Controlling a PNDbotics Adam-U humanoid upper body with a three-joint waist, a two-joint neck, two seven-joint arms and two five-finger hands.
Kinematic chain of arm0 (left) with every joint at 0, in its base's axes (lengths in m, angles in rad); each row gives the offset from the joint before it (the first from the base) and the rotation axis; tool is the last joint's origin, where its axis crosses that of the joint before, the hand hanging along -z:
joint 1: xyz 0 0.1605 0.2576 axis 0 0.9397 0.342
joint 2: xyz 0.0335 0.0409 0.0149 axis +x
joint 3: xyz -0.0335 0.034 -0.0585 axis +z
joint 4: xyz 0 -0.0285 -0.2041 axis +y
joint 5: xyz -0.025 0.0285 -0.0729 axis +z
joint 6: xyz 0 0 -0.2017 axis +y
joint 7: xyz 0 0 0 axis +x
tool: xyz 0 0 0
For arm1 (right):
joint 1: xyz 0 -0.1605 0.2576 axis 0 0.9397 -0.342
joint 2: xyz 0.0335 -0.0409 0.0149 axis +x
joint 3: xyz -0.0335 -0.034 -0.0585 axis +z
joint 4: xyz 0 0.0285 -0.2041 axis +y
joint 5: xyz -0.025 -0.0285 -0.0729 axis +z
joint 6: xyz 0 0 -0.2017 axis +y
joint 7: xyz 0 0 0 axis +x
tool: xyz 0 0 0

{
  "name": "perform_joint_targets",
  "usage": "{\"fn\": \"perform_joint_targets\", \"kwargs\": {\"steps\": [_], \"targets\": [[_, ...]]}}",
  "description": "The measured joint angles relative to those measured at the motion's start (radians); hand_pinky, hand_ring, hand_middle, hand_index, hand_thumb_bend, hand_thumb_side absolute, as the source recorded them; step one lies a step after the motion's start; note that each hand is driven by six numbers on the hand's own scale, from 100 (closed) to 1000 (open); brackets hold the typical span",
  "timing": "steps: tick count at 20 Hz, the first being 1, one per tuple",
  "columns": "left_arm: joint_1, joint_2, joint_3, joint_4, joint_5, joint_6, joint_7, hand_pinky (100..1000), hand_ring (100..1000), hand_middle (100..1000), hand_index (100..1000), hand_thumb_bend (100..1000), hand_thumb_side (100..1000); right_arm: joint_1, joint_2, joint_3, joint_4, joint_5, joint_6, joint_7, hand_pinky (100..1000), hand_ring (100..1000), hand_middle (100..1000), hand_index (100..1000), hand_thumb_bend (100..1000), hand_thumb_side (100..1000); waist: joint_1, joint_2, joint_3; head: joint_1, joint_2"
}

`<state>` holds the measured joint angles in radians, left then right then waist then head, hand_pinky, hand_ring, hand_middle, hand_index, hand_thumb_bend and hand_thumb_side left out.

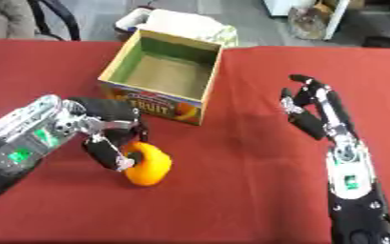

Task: Pick up objects on the table and place them in the box.

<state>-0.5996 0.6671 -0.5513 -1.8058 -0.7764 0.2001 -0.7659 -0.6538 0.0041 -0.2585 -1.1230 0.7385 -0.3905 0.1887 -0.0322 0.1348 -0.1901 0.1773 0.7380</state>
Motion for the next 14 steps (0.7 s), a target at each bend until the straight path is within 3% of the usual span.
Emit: {"fn": "perform_joint_targets", "kwargs": {"steps": [6, 14], "targets": [[0.0, -0.013, 0.008, -0.003, -0.063, -0.005, 0.124, 301, 208, 157, 246, 100, 253, 0.0, 0.0, 0.0, 0.0, 0.0, 0.0, 0.0, 594, 591, 397, 875, 100, 659, 0.0, 0.0, 0.0, 0.0, 0.0], [-0.047, -0.006, 0.064, -0.057, -0.076, 0.008, 0.13, 334, 215, 163, 252, 100, 249, 0.003, 0.0, 0.0, 0.0, 0.0, 0.0, 0.0, 594, 591, 397, 875, 100, 658, 0.0, 0.0, 0.004, -0.003, 0.0]]}}
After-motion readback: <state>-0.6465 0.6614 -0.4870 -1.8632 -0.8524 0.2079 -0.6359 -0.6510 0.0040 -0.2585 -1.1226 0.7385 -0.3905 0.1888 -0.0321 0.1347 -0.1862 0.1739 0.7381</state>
